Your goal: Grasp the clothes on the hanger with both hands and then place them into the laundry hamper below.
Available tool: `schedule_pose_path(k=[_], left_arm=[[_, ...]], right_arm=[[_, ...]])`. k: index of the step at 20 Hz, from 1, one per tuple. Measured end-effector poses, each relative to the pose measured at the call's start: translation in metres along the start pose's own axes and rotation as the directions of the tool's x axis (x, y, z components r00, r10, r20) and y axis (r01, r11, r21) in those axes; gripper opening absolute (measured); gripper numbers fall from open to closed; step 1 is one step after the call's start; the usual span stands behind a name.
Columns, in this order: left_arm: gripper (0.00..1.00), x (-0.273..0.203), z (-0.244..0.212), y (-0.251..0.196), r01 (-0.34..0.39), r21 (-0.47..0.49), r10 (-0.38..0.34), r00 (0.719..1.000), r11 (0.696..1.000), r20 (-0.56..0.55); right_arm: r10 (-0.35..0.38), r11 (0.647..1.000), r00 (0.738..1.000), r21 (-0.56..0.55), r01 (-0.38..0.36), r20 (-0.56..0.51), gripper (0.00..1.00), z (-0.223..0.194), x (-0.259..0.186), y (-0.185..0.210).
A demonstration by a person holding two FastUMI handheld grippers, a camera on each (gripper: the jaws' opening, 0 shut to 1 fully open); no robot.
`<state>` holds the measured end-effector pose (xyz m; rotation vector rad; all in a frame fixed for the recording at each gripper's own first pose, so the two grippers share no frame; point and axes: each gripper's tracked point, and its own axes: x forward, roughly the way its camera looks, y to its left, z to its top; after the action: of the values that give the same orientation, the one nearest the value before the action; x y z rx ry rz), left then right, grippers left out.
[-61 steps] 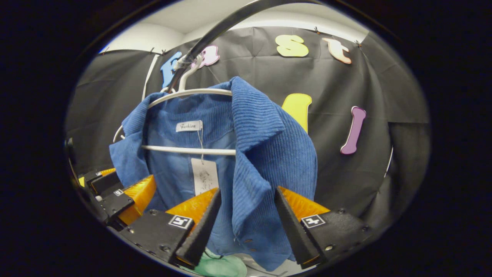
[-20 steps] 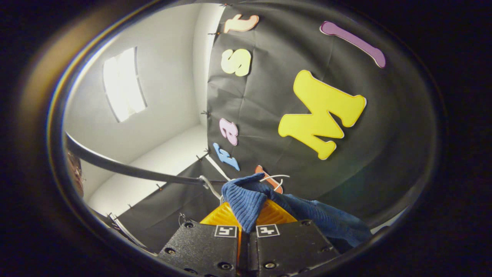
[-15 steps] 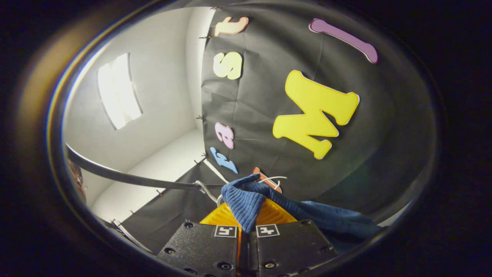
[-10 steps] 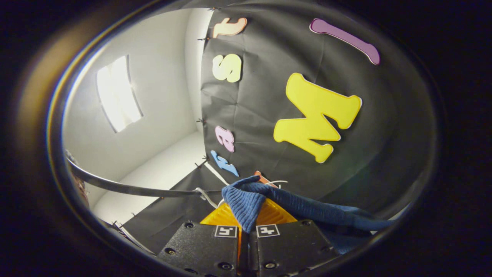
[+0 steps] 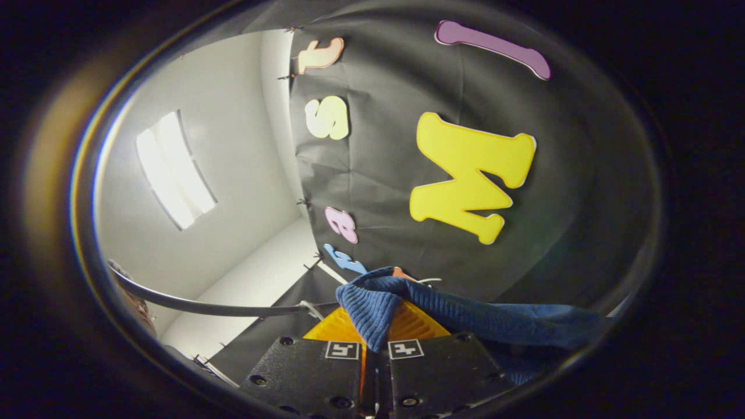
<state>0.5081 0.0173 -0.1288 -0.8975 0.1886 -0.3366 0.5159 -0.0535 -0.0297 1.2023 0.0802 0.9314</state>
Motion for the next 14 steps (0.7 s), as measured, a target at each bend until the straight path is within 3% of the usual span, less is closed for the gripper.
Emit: schedule_pose_path(k=[4, 7, 10, 12, 14], left_arm=[[0.01, -0.003, -0.003, -0.001, 0.056, -0.125, -0.053, 0.998, 0.991, 0.028], [0.01, -0.008, 0.005, -0.002, 0.072, -0.139, -0.065, 0.996, 0.988, 0.053], [0.01, -0.010, 0.007, 0.001, 0.054, -0.132, -0.049, 0.998, 0.990, 0.042], [0.01, -0.003, -0.007, 0.010, -0.003, -0.112, 0.004, 1.000, 0.994, 0.010], [0.01, 0.000, -0.016, 0.037, -0.065, -0.104, 0.062, 0.998, 0.993, -0.028]], right_arm=[[0.052, 0.987, 0.998, 0.149, -0.058, 0.047, 0.05, -0.001, -0.001, -0.006], [0.009, 0.980, 0.998, 0.197, -0.021, 0.063, 0.05, -0.003, -0.001, -0.020], [-0.075, 0.989, 0.996, 0.130, 0.068, 0.055, 0.05, -0.006, 0.001, -0.032], [-0.177, 0.979, 0.984, 0.109, 0.173, 0.028, 0.05, -0.008, 0.005, -0.058], [-0.219, 0.969, 0.976, 0.114, 0.217, 0.004, 0.05, -0.020, -0.003, -0.072]])
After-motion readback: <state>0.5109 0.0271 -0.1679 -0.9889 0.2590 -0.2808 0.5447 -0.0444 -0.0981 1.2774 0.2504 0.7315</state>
